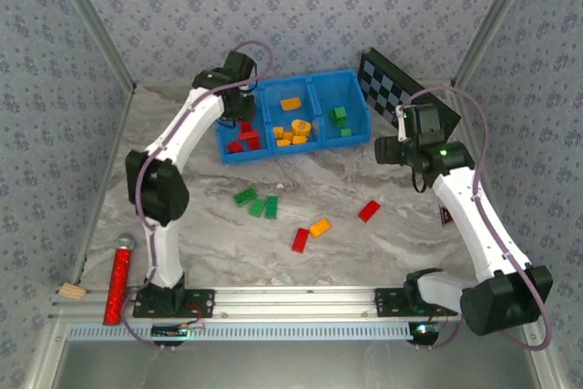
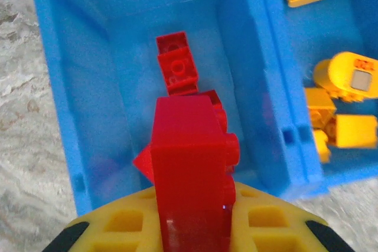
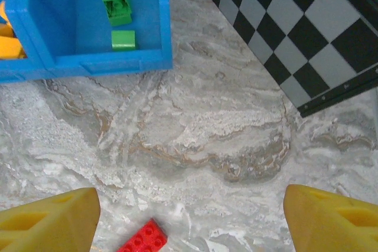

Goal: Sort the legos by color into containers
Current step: Place the lego in the container.

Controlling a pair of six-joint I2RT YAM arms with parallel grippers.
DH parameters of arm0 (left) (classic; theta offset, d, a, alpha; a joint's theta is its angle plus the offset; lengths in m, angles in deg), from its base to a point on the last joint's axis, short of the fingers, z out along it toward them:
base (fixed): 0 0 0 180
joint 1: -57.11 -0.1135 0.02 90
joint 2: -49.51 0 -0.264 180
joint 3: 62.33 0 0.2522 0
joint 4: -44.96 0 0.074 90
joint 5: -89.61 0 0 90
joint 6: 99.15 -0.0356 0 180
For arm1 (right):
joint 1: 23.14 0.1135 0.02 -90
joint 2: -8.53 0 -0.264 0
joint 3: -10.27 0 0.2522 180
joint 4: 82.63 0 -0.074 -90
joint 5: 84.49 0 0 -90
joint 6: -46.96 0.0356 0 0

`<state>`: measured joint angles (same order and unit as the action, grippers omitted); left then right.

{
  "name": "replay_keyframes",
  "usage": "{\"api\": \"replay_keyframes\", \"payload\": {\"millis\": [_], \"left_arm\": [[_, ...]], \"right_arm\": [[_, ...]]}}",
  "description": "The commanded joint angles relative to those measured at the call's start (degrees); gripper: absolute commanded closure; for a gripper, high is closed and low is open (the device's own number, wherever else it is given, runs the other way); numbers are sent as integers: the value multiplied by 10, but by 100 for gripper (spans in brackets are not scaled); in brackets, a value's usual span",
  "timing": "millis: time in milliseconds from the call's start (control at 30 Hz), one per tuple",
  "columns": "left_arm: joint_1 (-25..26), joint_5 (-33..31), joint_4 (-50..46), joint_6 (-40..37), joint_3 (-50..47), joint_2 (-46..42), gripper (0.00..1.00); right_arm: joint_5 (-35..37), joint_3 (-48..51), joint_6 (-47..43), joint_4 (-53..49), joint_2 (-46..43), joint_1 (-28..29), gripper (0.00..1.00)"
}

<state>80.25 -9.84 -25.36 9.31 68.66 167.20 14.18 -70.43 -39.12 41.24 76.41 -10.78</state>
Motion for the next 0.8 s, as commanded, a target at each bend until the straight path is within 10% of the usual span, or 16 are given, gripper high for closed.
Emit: {"api": "replay_keyframes", "payload": {"millis": [0, 300, 767], "left_arm": [[-15, 14, -40, -20, 87, 57, 85], [-40, 75, -106, -10, 329, 263, 84], [-51, 168, -57, 1, 306, 292, 73]], "right_arm": [[-7, 15, 25, 8, -18, -6, 17], [-20, 30, 47, 3, -11, -7, 16], [-36, 15, 59, 31, 65, -3, 16]]}}
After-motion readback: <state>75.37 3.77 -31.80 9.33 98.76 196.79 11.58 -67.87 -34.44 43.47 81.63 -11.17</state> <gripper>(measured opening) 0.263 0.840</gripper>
